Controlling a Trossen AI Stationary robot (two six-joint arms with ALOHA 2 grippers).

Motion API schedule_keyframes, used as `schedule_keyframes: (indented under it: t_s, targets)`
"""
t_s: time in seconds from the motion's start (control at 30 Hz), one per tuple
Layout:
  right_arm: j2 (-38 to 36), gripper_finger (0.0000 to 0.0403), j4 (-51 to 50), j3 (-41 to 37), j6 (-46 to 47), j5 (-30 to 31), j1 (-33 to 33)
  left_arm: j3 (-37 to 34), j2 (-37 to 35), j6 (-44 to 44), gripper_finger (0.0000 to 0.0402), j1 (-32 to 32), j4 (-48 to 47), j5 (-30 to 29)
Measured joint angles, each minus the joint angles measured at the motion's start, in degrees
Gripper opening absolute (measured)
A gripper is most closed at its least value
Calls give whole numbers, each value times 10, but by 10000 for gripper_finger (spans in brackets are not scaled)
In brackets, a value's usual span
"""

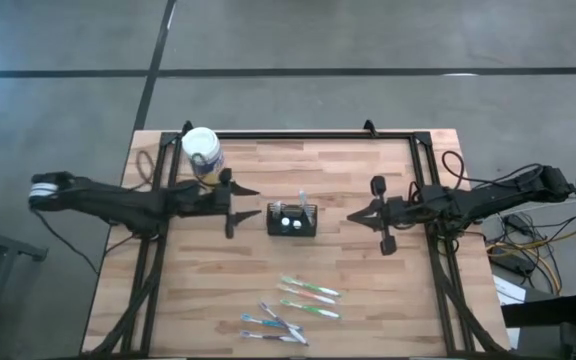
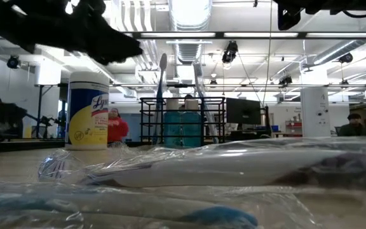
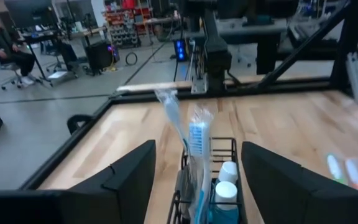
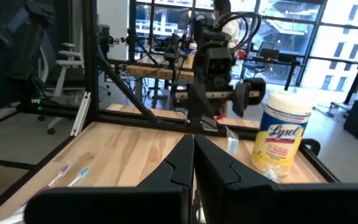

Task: Pick & Place toothbrushing station
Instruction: Put the top green toothbrush into the wire organizer

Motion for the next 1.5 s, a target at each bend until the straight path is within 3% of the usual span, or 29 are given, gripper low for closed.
schedule_keyframes:
  t_s: [0.17,0.27,0.5,0.6,1.03,1.27,1.4,1.5]
  targets:
    - [-9,9,-12,0,-7,2,0,-23,-134,-11,231,0,-91,0]
    - [-10,8,-12,0,-7,2,0,-28,-200,-16,205,0,-159,2]
    - [-10,8,-12,-1,3,2,0,-29,-315,5,68,0,-314,37]
    - [-10,8,-12,-4,17,2,0,-46,-361,11,12,0,-319,59]
    - [-10,8,-5,-37,24,2,0,-197,-515,-35,3,0,-272,64]
    - [-9,8,-7,-69,57,-2,0,-205,-530,-37,3,0,-289,73]
    - [-8,8,-10,-75,103,-50,1,-206,-527,-38,5,0,-290,73]
    - [-8,8,-13,-72,131,-53,12,-206,-526,-42,11,0,-291,73]
